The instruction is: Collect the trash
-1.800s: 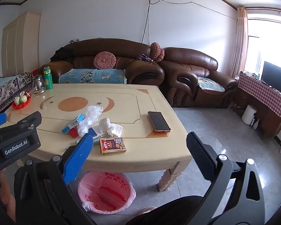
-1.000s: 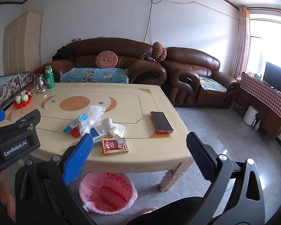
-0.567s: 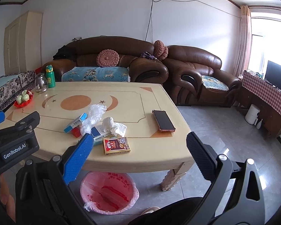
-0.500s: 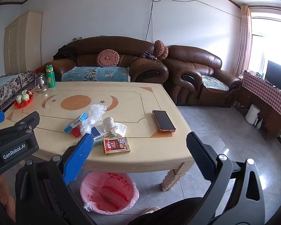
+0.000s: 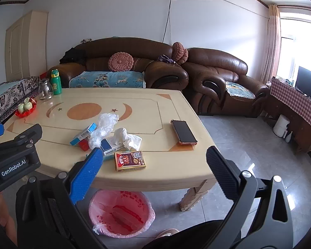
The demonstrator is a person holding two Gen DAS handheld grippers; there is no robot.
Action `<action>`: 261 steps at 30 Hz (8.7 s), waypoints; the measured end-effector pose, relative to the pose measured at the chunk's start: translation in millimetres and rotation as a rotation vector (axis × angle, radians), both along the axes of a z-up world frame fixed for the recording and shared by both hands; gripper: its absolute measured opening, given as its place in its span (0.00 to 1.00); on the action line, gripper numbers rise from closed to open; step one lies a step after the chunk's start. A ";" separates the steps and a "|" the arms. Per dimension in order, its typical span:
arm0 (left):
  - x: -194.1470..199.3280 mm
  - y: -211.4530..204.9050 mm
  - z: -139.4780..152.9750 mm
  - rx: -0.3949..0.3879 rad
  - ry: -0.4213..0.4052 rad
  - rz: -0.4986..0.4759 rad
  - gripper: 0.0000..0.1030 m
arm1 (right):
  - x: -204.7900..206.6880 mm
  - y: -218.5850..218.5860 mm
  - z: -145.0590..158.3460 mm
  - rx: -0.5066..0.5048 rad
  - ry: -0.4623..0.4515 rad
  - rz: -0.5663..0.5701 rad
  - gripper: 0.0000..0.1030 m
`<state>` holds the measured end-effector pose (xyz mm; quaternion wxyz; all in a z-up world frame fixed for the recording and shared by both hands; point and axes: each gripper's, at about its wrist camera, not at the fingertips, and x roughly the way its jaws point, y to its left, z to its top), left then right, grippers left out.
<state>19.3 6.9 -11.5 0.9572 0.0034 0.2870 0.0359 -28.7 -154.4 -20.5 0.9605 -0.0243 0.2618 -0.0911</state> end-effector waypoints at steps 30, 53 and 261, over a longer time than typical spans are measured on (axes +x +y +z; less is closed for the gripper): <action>37.5 19.7 -35.7 0.052 0.043 -0.079 0.94 | 42.4 -7.8 -29.7 -0.018 0.048 0.045 0.94; 144.9 28.4 -113.6 0.181 0.054 -0.345 0.94 | 127.0 -5.0 -120.5 0.042 0.199 0.173 0.94; 24.3 17.5 -78.8 0.249 -0.130 -0.619 0.20 | 50.6 24.5 -70.4 -0.044 0.013 0.240 0.85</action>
